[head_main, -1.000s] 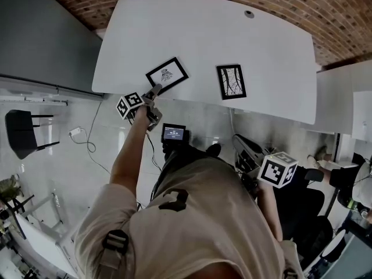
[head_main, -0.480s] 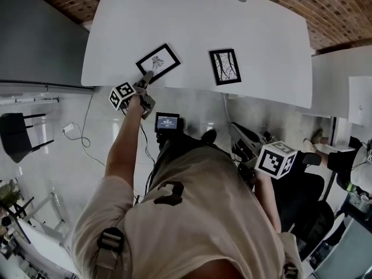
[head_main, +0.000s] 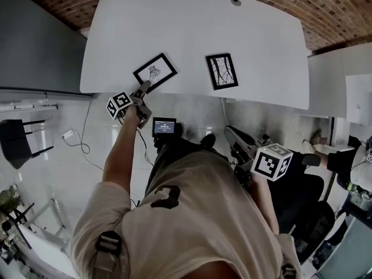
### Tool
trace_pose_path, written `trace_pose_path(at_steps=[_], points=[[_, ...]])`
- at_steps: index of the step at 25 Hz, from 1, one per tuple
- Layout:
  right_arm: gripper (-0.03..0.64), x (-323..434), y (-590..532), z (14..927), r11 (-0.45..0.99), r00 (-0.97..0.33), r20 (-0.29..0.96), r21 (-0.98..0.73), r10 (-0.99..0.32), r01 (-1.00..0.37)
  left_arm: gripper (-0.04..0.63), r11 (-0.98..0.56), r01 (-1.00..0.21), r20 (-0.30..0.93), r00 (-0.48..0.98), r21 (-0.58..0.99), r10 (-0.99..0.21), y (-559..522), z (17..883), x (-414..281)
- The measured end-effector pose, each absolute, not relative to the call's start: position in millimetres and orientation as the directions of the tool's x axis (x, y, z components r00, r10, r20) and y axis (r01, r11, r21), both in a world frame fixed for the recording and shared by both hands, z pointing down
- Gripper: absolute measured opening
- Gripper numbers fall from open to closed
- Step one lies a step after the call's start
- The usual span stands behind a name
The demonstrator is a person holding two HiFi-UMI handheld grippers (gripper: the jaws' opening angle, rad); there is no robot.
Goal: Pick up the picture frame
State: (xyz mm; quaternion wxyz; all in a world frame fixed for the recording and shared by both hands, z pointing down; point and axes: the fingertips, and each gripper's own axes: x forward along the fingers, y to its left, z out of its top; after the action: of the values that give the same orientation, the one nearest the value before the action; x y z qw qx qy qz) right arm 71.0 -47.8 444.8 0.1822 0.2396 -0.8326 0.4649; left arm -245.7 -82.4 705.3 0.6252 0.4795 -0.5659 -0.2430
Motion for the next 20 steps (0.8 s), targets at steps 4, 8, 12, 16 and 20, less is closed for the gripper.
trace_pose_path(at_steps=[4,8,12,16,20], points=[[0.006,66,-45,445,0.46,-0.82,0.528,-0.685,-0.222,-0.565,0.394,0.387,-0.246,0.444,0.251,0.889,-0.86,-84,700,-247],[0.006,60,-44,445,0.458,-0.818,0.531,-0.684,-0.22,-0.567,0.394,0.355,-0.255,0.425,0.326,0.9,-0.845,-94,699,-238],[0.006,54,-41,444,0.464,-0.811,0.54,-0.672,-0.226,-0.577,0.393,0.367,-0.244,0.435,0.355,0.897,-0.827,-98,705,-233],[0.006,55,-40,444,0.449,-0.81,0.535,-0.679,-0.239,-0.581,0.391,0.362,-0.189,0.408,0.377,0.913,-0.832,-95,707,-229],[0.006,60,-37,443,0.43,-0.809,0.525,-0.687,-0.265,-0.586,0.391,0.357,-0.178,0.399,0.395,0.917,-0.828,-91,708,-224]])
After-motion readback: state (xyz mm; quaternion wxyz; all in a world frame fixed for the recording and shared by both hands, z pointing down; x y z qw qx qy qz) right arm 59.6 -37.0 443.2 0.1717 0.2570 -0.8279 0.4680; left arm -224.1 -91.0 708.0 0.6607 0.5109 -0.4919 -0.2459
